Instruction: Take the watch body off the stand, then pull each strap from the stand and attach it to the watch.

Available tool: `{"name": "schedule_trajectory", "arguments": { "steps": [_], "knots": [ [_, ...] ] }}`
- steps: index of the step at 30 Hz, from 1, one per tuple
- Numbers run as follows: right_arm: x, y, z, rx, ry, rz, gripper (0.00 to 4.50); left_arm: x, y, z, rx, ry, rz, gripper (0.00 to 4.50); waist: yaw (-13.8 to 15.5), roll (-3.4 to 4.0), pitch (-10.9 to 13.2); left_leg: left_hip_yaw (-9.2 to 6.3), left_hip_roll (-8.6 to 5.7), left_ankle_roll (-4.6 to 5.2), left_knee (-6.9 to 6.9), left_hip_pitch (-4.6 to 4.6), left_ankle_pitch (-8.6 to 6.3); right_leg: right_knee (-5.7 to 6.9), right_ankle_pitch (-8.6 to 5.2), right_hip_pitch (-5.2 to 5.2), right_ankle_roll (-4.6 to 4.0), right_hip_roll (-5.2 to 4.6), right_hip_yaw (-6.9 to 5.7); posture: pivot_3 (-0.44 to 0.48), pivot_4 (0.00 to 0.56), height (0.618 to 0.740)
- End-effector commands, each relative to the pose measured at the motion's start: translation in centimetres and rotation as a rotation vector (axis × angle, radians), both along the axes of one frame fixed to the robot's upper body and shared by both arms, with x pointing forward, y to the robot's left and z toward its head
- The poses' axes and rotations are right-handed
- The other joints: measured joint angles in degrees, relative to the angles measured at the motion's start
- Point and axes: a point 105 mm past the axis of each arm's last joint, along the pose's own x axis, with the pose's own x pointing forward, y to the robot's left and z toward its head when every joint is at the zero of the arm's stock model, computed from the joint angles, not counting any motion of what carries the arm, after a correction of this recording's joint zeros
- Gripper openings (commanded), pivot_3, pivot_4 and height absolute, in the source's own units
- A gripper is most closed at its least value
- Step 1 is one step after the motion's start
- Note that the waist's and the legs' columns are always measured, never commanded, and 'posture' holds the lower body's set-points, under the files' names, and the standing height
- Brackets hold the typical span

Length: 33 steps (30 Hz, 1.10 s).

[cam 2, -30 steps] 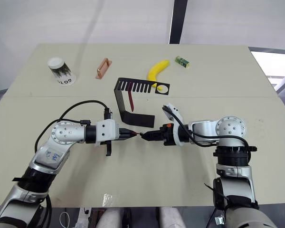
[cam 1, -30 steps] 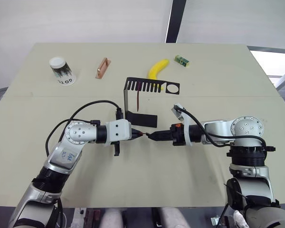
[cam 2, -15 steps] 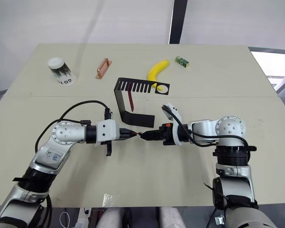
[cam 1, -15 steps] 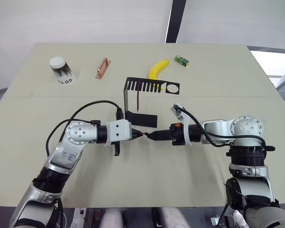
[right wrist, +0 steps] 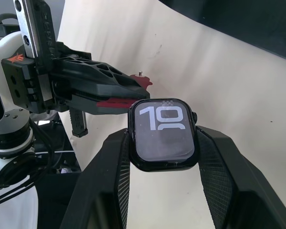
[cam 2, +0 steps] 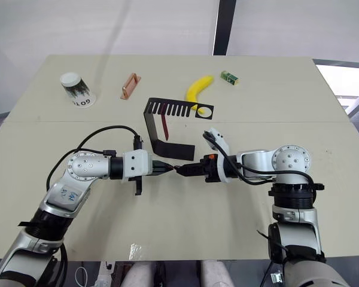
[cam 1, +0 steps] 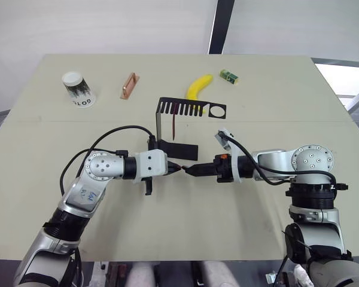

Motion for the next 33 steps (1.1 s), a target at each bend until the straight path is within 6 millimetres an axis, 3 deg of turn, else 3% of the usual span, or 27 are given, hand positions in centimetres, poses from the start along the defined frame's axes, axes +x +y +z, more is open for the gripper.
{"name": "schedule_trajectory", "arguments": {
  "steps": [1,19,33],
  "knots": [
    [-0.2,0.3,0.6,-0.019,-0.043,0.019,1.52,-0.3,-0.8,1.3,-0.023,-0.043,-0.037,0.0,0.0,0.0,0.0,0.0,0.0,0.0,0.0,0.0,0.0,0.0,0.0,0.0,0.0,0.0,0.0,0.0,0.15,0.74],
    [-0.6,1.2,1.2,-0.029,-0.089,0.062,1.52,-1.1,-1.3,1.1,0.026,-0.023,-0.085,0.0,0.0,0.0,0.0,0.0,0.0,0.0,0.01,0.0,0.0,0.01,0.0,-0.01,0.0,0.0,0.0,0.0,0.15,0.74],
    [-0.9,1.1,1.4,-0.023,-0.102,0.079,1.52,-0.3,-0.9,1.2,0.045,-0.038,-0.055,0.0,0.0,0.0,0.0,-0.01,0.0,0.0,0.01,0.0,0.0,0.02,0.0,-0.01,0.0,0.0,0.0,0.0,0.15,0.74]
  ]
}}
